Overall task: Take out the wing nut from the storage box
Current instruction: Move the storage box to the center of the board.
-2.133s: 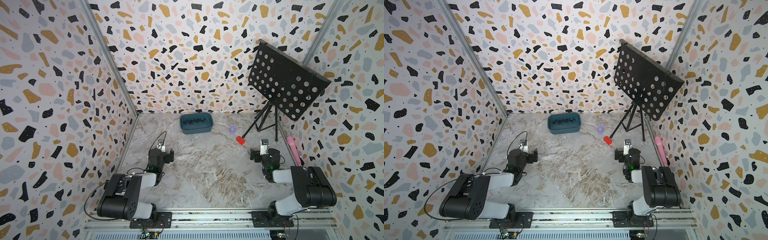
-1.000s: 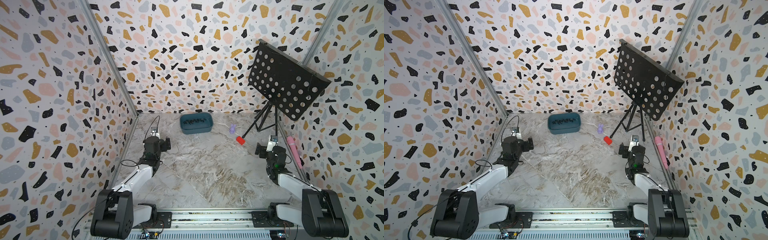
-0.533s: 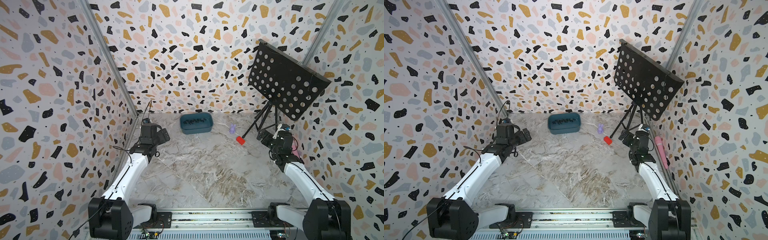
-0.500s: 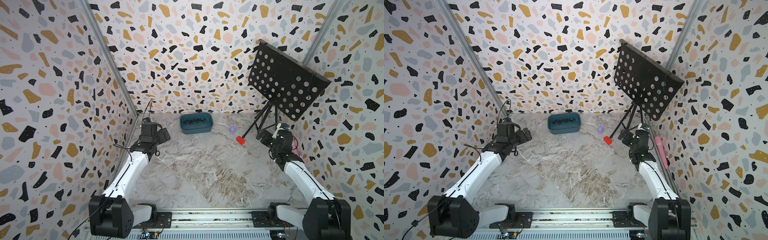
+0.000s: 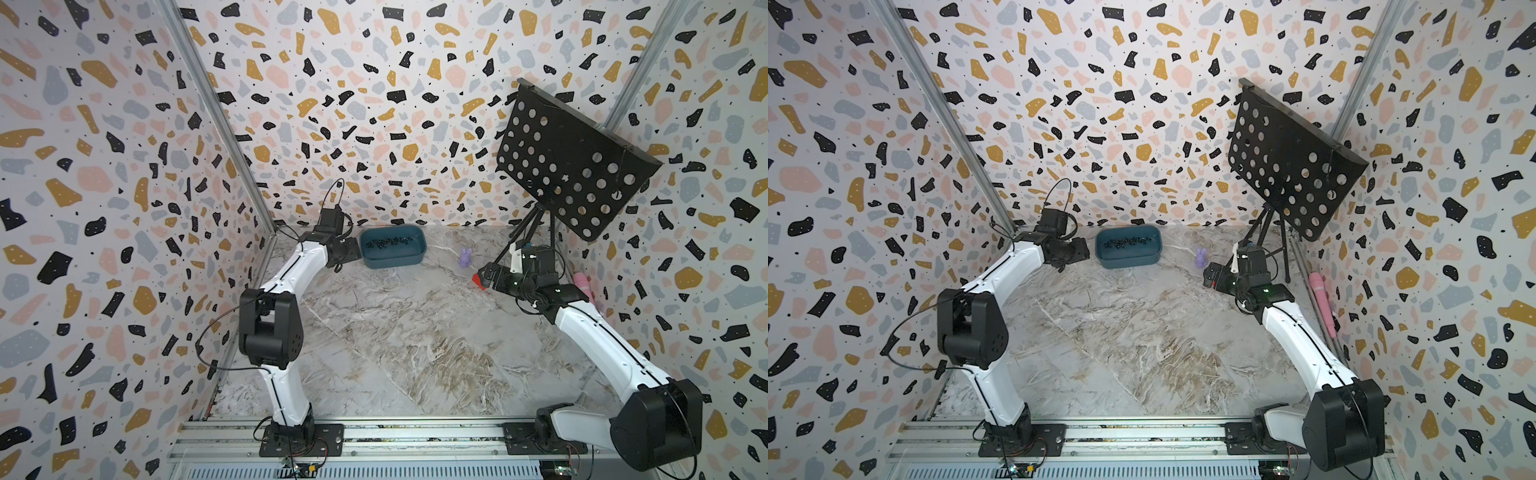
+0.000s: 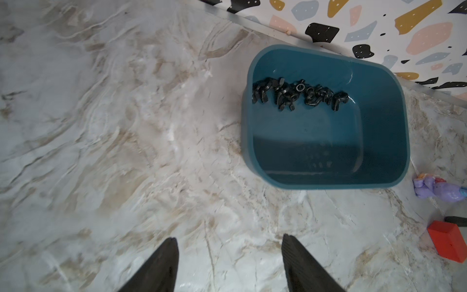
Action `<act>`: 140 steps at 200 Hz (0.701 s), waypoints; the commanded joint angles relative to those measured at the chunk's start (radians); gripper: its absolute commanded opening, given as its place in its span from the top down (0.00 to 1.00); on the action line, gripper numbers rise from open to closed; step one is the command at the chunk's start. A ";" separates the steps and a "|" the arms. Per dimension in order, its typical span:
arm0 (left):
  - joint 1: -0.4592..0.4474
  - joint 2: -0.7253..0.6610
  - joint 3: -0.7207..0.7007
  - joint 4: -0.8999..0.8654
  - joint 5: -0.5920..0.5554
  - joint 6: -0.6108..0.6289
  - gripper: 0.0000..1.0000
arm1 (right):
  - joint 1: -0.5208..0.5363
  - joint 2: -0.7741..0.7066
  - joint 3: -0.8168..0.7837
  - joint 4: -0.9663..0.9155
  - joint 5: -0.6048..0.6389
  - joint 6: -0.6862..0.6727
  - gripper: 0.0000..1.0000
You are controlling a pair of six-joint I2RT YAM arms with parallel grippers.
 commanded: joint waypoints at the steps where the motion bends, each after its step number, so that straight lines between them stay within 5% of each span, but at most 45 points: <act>1: -0.018 0.108 0.146 -0.097 -0.006 0.047 0.37 | 0.023 0.012 0.068 -0.102 0.027 -0.046 0.00; 87: -0.026 0.514 0.640 -0.235 -0.050 0.095 0.47 | 0.082 0.079 0.151 -0.165 0.091 -0.084 0.00; 124: -0.020 0.596 0.720 -0.234 -0.051 0.095 0.51 | 0.090 0.098 0.166 -0.175 0.110 -0.099 0.00; 140: -0.020 0.612 0.728 -0.234 -0.048 0.097 0.63 | 0.091 0.111 0.171 -0.180 0.108 -0.101 0.00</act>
